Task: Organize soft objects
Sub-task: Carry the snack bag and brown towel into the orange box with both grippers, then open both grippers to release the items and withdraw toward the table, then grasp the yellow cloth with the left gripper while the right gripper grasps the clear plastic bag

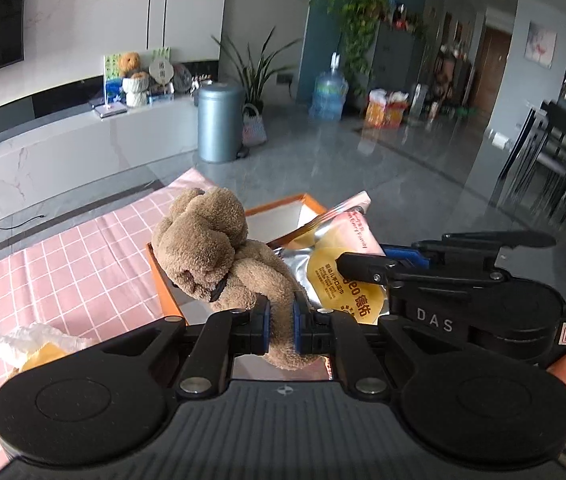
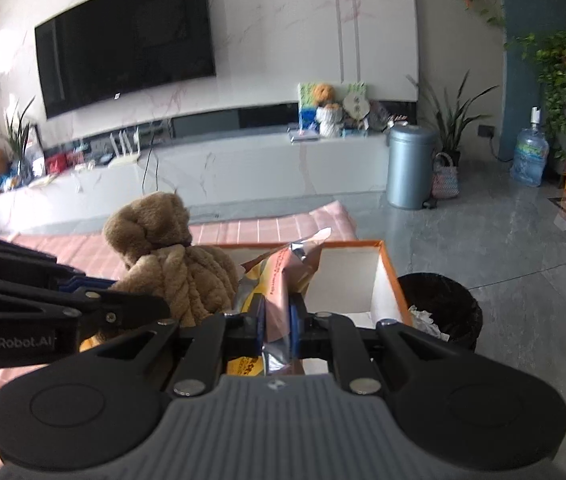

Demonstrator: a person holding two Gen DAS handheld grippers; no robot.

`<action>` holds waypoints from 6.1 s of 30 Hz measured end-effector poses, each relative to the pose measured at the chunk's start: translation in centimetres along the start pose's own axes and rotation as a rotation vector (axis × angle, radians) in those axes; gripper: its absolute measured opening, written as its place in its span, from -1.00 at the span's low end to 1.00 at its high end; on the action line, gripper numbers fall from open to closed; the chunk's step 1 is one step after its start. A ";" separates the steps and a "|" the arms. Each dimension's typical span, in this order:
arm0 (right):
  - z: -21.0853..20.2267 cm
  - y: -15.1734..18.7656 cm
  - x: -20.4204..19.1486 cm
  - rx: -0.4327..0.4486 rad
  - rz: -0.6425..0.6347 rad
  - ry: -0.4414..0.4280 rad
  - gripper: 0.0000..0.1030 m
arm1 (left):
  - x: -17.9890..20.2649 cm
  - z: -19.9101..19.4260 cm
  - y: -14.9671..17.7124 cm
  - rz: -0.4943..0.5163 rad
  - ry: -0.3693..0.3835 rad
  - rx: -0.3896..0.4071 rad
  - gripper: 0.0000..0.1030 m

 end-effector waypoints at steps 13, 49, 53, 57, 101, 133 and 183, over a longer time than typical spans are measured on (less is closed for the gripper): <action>9.5 1.3 0.0 -0.175 -0.063 -0.068 -0.80 | -2.1 5.9 1.0 0.057 -0.111 -0.138 -0.77; 9.6 2.1 -0.7 -0.308 -0.222 0.141 0.15 | -1.6 3.8 0.9 0.244 -0.244 -0.161 0.34; 7.8 1.2 -0.9 -0.263 -0.247 0.171 0.22 | -1.5 2.3 0.7 0.231 -0.238 -0.123 0.34; 5.7 0.5 -1.4 -0.215 -0.274 0.199 0.29 | -1.3 0.6 0.8 0.212 -0.220 -0.081 0.34; -4.6 11.7 -22.8 0.108 -0.198 -0.016 0.21 | -14.3 -14.8 17.8 -0.386 -0.214 0.213 -0.37; 9.5 9.4 -21.2 0.014 -0.171 0.046 -0.47 | -17.9 -3.0 11.6 -0.330 -0.191 0.090 0.32; 11.2 13.0 -23.4 -0.154 -0.101 -0.062 -1.00 | -18.8 -8.1 18.7 -0.408 -0.263 0.046 -0.90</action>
Point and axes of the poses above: each gripper's, at about its wrist camera, not at the fingertips, and z roughly the way its jaws point, x to its right, y to its underside, the point moved 9 cm from there along z, roughly the way its jaws point, and after that the axes turned 2 degrees about y, right-handed, at the moved point
